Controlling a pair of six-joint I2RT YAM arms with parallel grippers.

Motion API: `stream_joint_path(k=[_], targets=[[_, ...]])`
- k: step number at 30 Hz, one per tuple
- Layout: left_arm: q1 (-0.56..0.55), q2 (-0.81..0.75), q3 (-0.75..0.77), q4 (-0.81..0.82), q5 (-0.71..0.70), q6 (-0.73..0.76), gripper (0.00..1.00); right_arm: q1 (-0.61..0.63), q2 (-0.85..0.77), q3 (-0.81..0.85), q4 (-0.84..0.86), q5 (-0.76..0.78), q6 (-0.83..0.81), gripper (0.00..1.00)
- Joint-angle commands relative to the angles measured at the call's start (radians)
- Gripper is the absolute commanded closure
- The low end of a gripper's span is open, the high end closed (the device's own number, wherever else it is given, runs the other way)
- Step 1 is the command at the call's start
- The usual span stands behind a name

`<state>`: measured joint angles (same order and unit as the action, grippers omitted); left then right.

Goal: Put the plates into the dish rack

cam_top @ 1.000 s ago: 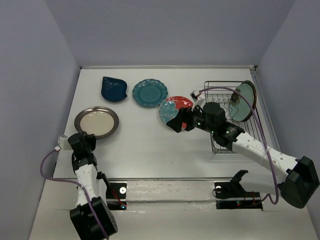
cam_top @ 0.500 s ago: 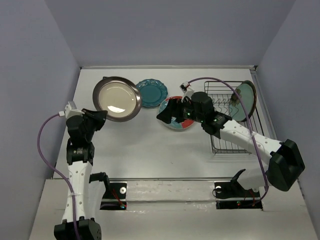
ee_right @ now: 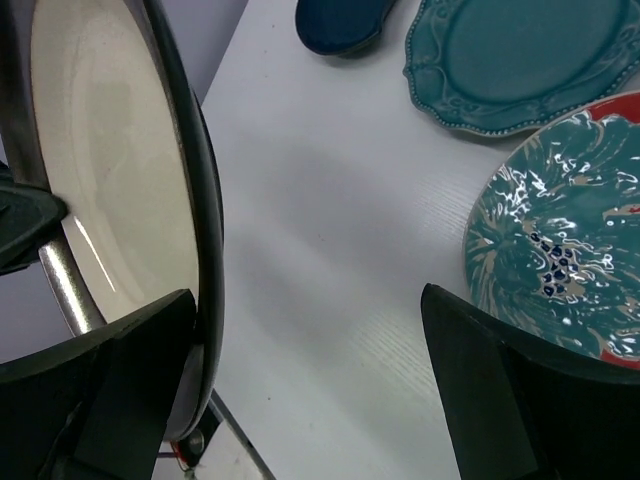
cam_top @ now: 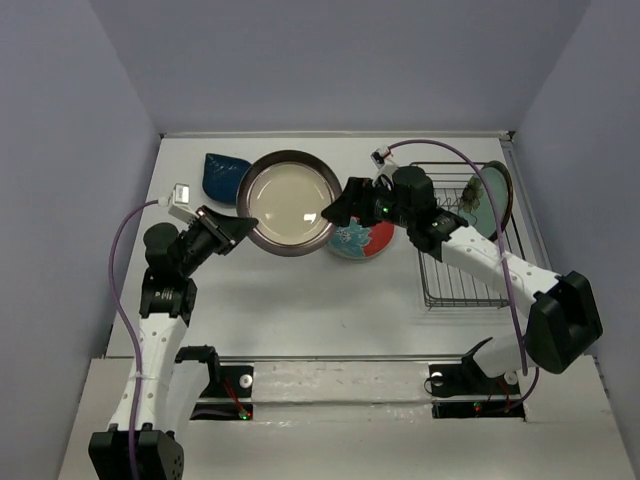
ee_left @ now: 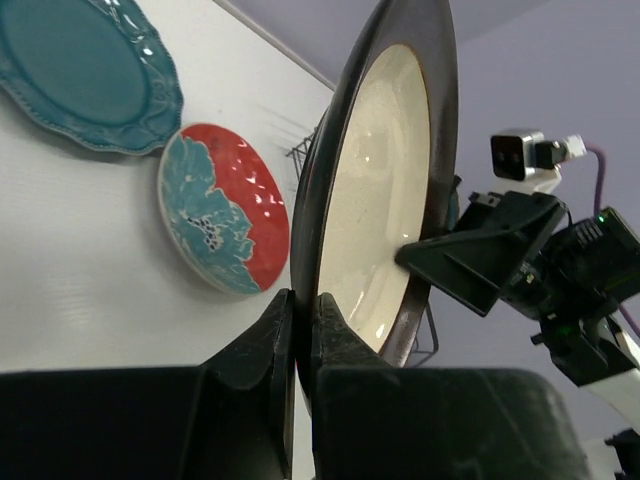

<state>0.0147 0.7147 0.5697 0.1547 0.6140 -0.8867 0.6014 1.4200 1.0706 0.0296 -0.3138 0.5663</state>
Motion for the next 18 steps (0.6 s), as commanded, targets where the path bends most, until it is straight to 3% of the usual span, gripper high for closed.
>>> stream_joint_path(k=[1, 5, 6, 8, 9, 10, 11, 14, 15, 16, 17, 18], targets=[[-0.04, -0.008, 0.048, 0.287, 0.199, -0.061, 0.94, 0.006, -0.029, -0.001, 0.024, -0.03, -0.005, 0.0], [-0.056, 0.009, 0.065, 0.286, 0.253, -0.021, 0.94, 0.006, -0.049, -0.024, 0.056, -0.033, 0.006, 0.1], [-0.062, 0.012, 0.064, 0.287, 0.259, -0.006, 0.94, 0.006, -0.055, -0.031, 0.061, -0.036, 0.009, 0.23], [-0.065, 0.02, 0.052, 0.287, 0.257, 0.005, 0.94, 0.006, -0.076, -0.038, 0.082, -0.041, 0.015, 0.37], [-0.067, 0.02, 0.048, 0.287, 0.257, 0.009, 0.94, 0.006, -0.085, -0.05, 0.092, -0.044, 0.023, 0.54], [-0.07, 0.022, 0.045, 0.287, 0.259, 0.023, 0.94, 0.006, -0.092, -0.055, 0.095, -0.048, 0.027, 0.62], [-0.078, 0.026, 0.042, 0.287, 0.26, 0.031, 0.94, 0.006, -0.101, -0.057, 0.095, -0.048, 0.032, 0.77], [-0.091, 0.043, 0.044, 0.287, 0.268, 0.054, 0.94, -0.003, -0.108, -0.067, 0.096, -0.064, 0.043, 0.93], [-0.094, 0.048, 0.042, 0.286, 0.268, 0.058, 0.94, -0.003, -0.108, -0.07, 0.096, -0.067, 0.047, 0.93], [-0.096, 0.058, 0.042, 0.286, 0.271, 0.064, 0.91, -0.003, -0.115, -0.078, 0.099, -0.062, 0.055, 0.93], [-0.096, 0.063, 0.041, 0.283, 0.271, 0.066, 0.82, -0.003, -0.121, -0.083, 0.101, -0.056, 0.058, 0.93], [-0.098, 0.068, 0.044, 0.273, 0.271, 0.074, 0.52, -0.012, -0.128, -0.09, 0.101, -0.044, 0.06, 0.93]])
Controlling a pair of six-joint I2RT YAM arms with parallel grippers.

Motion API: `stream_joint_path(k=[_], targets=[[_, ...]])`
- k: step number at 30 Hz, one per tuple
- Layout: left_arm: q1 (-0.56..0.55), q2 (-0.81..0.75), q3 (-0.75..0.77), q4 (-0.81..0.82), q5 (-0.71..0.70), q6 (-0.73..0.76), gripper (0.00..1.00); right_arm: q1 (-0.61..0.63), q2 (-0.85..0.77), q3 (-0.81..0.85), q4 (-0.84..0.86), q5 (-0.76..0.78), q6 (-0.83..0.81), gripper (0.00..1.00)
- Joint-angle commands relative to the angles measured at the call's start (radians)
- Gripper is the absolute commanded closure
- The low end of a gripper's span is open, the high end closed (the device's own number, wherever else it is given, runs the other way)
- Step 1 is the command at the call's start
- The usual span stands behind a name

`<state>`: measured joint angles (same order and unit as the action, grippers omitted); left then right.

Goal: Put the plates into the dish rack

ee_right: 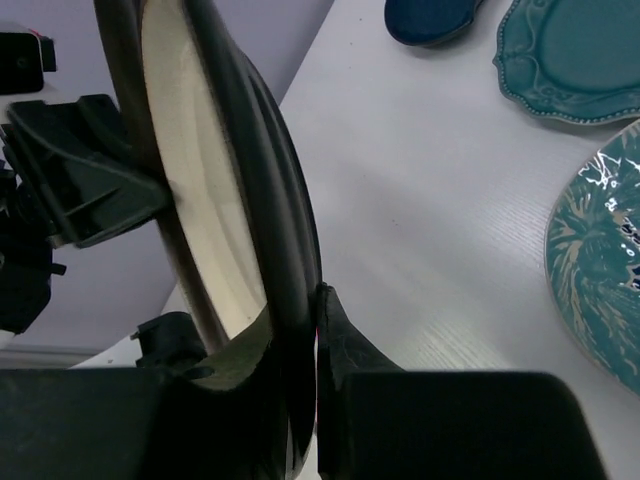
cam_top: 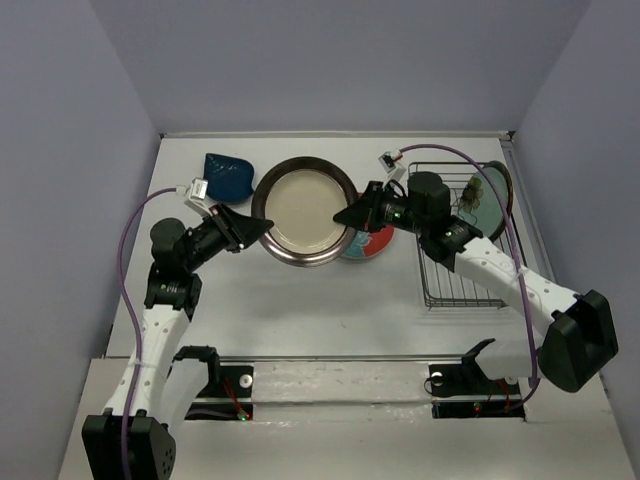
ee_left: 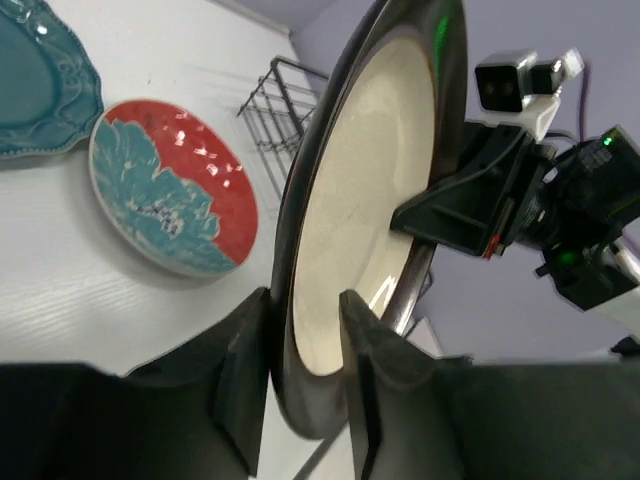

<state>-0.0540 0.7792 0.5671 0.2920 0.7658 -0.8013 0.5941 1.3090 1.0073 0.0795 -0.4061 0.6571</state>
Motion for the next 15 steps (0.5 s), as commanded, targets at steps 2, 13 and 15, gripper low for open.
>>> stream_joint_path(k=[2, 13, 15], targets=[[-0.027, 0.017, 0.057, 0.076, 0.116, 0.023, 0.26, -0.02, -0.054, -0.041, 0.051, 0.096, -0.031, 0.93], [-0.108, -0.058, 0.146, -0.218, -0.179, 0.359, 0.01, -0.307, -0.277, 0.077, -0.261, 0.434, -0.15, 0.93], [-0.135, -0.063, 0.139, -0.226, -0.201, 0.389, 0.01, -0.307, -0.28, 0.123, -0.317, 0.597, -0.218, 0.93]])
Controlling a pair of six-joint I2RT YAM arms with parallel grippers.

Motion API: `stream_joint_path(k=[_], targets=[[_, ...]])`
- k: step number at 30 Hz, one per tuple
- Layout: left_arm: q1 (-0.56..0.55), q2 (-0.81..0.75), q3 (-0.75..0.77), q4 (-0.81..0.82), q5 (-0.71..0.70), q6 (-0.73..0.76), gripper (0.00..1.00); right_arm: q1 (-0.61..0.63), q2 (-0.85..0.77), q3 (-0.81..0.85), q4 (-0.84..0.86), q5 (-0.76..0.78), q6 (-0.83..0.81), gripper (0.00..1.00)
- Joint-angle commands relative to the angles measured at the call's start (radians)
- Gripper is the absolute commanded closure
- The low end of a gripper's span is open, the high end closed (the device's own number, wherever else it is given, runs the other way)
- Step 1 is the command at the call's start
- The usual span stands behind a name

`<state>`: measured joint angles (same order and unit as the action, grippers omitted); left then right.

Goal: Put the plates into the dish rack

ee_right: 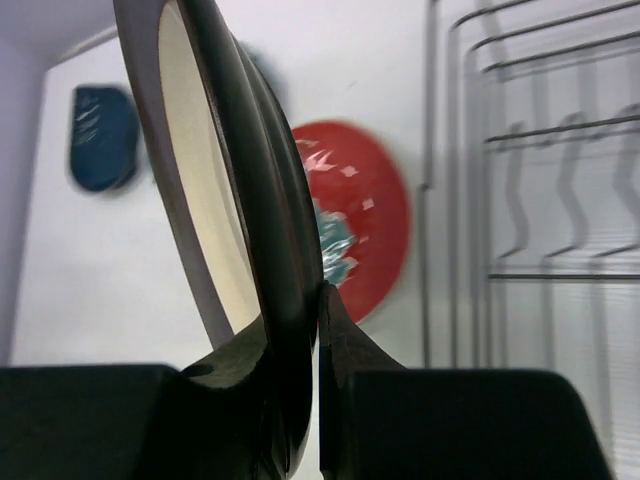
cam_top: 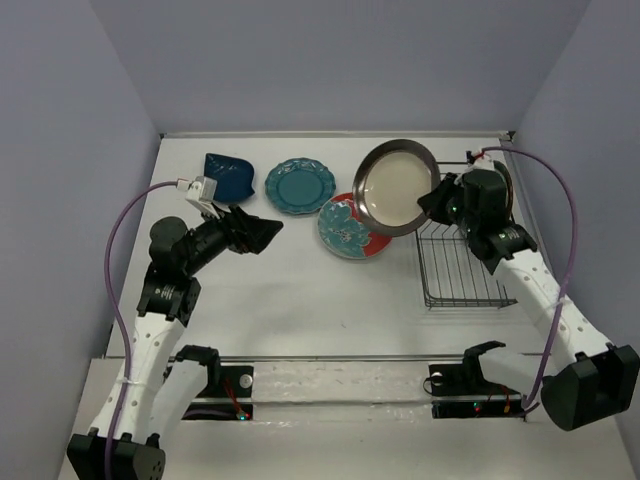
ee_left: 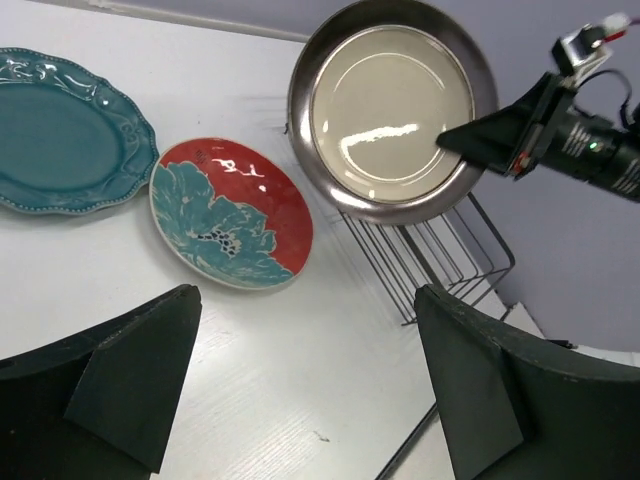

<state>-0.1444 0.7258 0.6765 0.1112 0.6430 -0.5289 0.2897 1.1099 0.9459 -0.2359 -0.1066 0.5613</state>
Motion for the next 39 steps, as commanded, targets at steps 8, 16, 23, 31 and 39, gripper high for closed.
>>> stream_joint_path(k=[8, 16, 23, 31, 39], targets=[[-0.164, -0.031, 0.024, -0.088, -0.111, 0.211, 0.01, -0.012, -0.021, 0.247, -0.023, 0.87, -0.399, 0.93], [-0.238, -0.028, 0.031, -0.136, -0.18, 0.234, 0.01, -0.012, 0.074, 0.31, 0.055, 1.044, -0.662, 0.93], [-0.277, -0.026, 0.038, -0.156, -0.215, 0.245, 0.01, -0.064, 0.12, 0.295, 0.079, 1.012, -0.713, 0.93], [-0.281, -0.023, 0.04, -0.163, -0.233, 0.25, 0.01, -0.1, 0.163, 0.26, 0.102, 0.95, -0.696, 0.93], [-0.282, -0.006, 0.034, -0.159, -0.253, 0.245, 0.01, -0.1, 0.182, 0.166, 0.102, 0.865, -0.592, 0.93]])
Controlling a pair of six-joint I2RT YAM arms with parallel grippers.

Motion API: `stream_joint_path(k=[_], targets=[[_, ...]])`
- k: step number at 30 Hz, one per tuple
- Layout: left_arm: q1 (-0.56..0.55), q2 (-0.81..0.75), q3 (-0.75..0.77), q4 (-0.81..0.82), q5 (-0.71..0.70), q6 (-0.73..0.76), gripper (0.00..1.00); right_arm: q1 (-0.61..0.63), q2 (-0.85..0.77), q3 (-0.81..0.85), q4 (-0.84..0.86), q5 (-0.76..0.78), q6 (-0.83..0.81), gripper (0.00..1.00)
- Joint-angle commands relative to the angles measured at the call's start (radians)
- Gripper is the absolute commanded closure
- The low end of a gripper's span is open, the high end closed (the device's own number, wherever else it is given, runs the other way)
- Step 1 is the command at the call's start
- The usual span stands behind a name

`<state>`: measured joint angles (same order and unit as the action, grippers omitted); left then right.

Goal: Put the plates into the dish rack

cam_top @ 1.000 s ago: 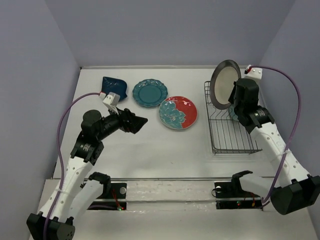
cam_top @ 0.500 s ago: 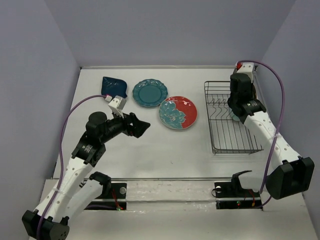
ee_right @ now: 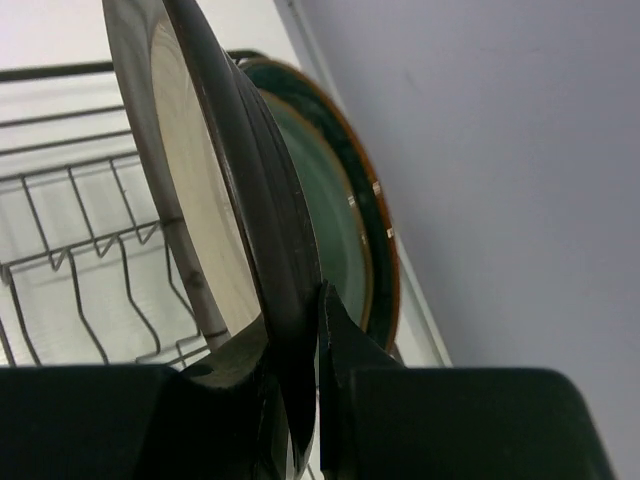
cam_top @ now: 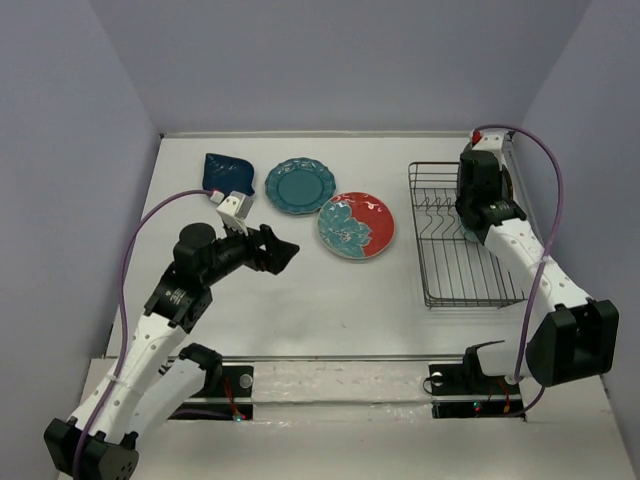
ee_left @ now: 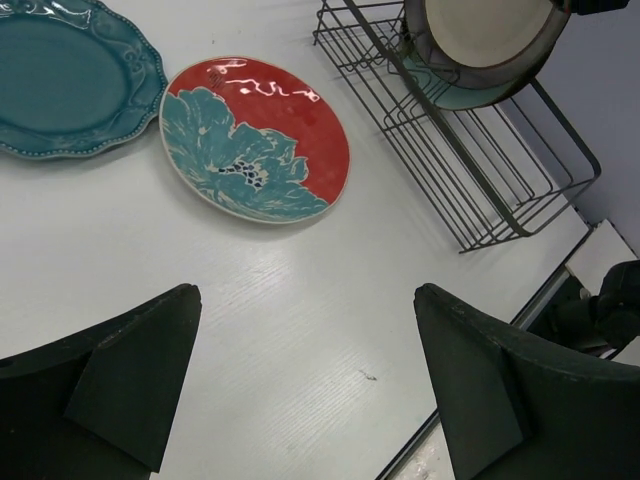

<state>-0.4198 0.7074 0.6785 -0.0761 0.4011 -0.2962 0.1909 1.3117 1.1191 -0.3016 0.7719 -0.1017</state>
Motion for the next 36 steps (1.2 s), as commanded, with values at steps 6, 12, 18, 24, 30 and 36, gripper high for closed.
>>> stream_joint_path(k=[6, 12, 18, 24, 30, 36], targets=[[-0.007, 0.052, 0.03, 0.041, 0.016, 0.002, 0.01, -0.001, 0.044, -0.059, 0.174, -0.02, 0.171, 0.93], [-0.007, 0.113, 0.023, 0.059, 0.045, -0.033, 0.01, -0.001, 0.057, -0.097, 0.171, -0.033, 0.273, 0.85], [-0.005, 0.205, -0.002, 0.102, 0.078, -0.122, 0.01, -0.001, 0.028, -0.097, 0.11, -0.028, 0.345, 0.23], [-0.01, 0.247, -0.124, 0.249, -0.04, -0.32, 0.01, -0.001, -0.109, -0.088, 0.061, -0.123, 0.384, 0.08], [-0.039, 0.403, -0.195, 0.461, -0.194, -0.457, 0.01, -0.001, -0.222, -0.09, 0.015, -0.171, 0.378, 0.06], [-0.063, 0.576, -0.14, 0.579, -0.338, -0.497, 0.01, -0.001, -0.334, -0.09, 0.001, -0.334, 0.428, 0.05]])
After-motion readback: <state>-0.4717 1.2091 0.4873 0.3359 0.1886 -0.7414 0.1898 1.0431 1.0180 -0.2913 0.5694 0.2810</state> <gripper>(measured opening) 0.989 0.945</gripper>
